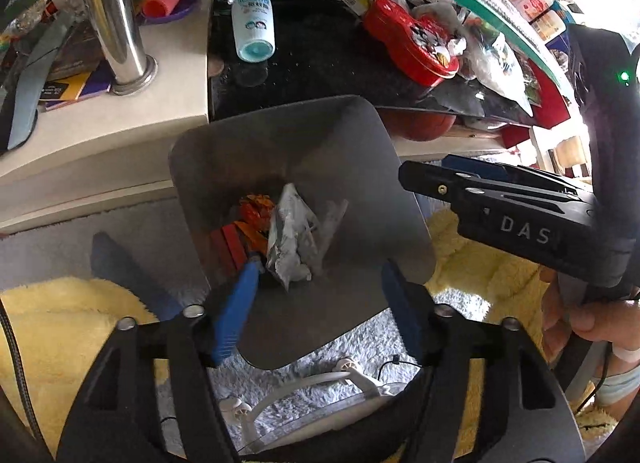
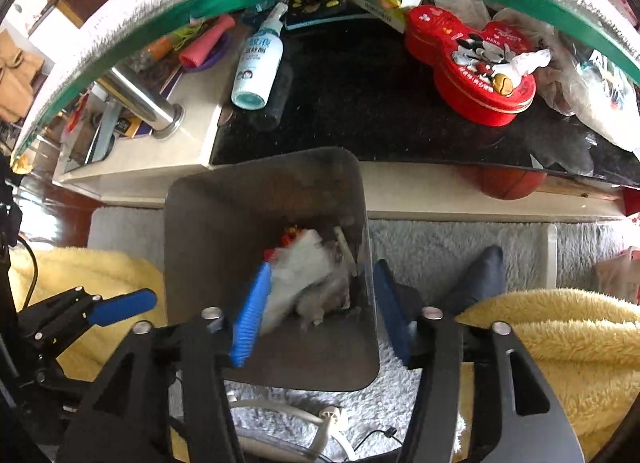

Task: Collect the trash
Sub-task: 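Lower both tools into the grey bin and open both to drop the items, then raise both open tools back over the table, then grasp the white plastic bag with the left tool while the right tool grasps the crumpled blue-white wrapper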

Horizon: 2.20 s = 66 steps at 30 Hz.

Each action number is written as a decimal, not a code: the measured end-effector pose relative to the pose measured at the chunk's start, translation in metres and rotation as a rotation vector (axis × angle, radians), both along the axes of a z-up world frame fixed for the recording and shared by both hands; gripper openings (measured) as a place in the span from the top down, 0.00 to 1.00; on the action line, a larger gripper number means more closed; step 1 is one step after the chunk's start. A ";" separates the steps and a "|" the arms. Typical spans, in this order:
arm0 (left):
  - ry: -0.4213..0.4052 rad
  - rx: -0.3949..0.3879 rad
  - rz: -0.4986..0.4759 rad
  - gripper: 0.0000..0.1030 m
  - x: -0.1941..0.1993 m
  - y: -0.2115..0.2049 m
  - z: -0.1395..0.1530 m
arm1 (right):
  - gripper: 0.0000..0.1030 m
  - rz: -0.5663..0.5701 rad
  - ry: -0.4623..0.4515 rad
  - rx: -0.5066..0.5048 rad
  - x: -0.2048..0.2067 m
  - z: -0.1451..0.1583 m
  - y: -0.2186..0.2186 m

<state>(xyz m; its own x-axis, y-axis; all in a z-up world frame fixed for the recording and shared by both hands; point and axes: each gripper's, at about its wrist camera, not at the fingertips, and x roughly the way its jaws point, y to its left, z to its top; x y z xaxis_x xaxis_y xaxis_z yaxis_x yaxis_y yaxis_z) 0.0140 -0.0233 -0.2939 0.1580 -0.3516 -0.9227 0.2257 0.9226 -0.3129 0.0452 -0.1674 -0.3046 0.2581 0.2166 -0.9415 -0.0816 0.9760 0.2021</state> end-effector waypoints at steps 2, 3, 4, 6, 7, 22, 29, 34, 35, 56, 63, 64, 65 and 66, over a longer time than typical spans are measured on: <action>-0.019 0.020 0.003 0.26 0.002 0.001 0.005 | 0.23 -0.010 -0.016 -0.004 0.002 0.006 -0.003; -0.030 0.027 0.006 0.21 0.002 0.002 0.008 | 0.17 -0.013 -0.029 -0.006 0.003 0.011 -0.004; -0.045 0.034 0.009 0.19 0.003 0.004 0.013 | 0.16 -0.013 -0.040 -0.001 0.005 0.016 -0.006; -0.077 0.039 0.018 0.08 0.006 0.009 0.025 | 0.09 -0.014 -0.058 0.008 0.006 0.026 -0.009; -0.090 0.038 0.021 0.08 0.007 0.012 0.030 | 0.08 -0.017 -0.071 0.006 0.008 0.033 -0.010; -0.244 0.023 0.069 0.08 0.060 0.028 0.114 | 0.05 -0.069 -0.256 0.021 0.055 0.124 -0.041; -0.287 0.041 0.089 0.08 0.114 0.027 0.138 | 0.05 -0.099 -0.290 -0.005 0.104 0.138 -0.051; -0.297 0.057 0.086 0.08 0.159 0.024 0.144 | 0.05 -0.131 -0.302 -0.010 0.148 0.142 -0.062; -0.296 0.060 0.089 0.08 0.171 0.023 0.144 | 0.05 -0.138 -0.305 -0.014 0.160 0.143 -0.065; -0.335 0.115 0.053 0.09 0.342 -0.008 0.136 | 0.29 -0.149 -0.252 -0.031 0.279 0.108 -0.076; -0.300 0.100 0.045 0.41 0.384 -0.014 0.117 | 0.49 -0.146 -0.260 -0.034 0.285 0.105 -0.075; -0.297 0.095 0.044 0.44 0.386 -0.014 0.115 | 0.52 -0.147 -0.262 -0.038 0.286 0.105 -0.075; -0.294 0.093 0.042 0.54 0.388 -0.015 0.113 | 0.59 -0.148 -0.264 -0.043 0.287 0.105 -0.076; -0.293 0.095 0.040 0.64 0.389 -0.015 0.111 | 0.65 -0.149 -0.267 -0.045 0.289 0.105 -0.077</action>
<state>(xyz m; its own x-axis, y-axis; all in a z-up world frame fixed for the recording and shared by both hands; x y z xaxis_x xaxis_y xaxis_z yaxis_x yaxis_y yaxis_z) 0.4035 -0.0386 -0.1825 0.4339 -0.2538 -0.8644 0.2567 0.9545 -0.1514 0.3344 -0.2444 -0.1995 0.5231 0.1168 -0.8442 0.0193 0.9887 0.1488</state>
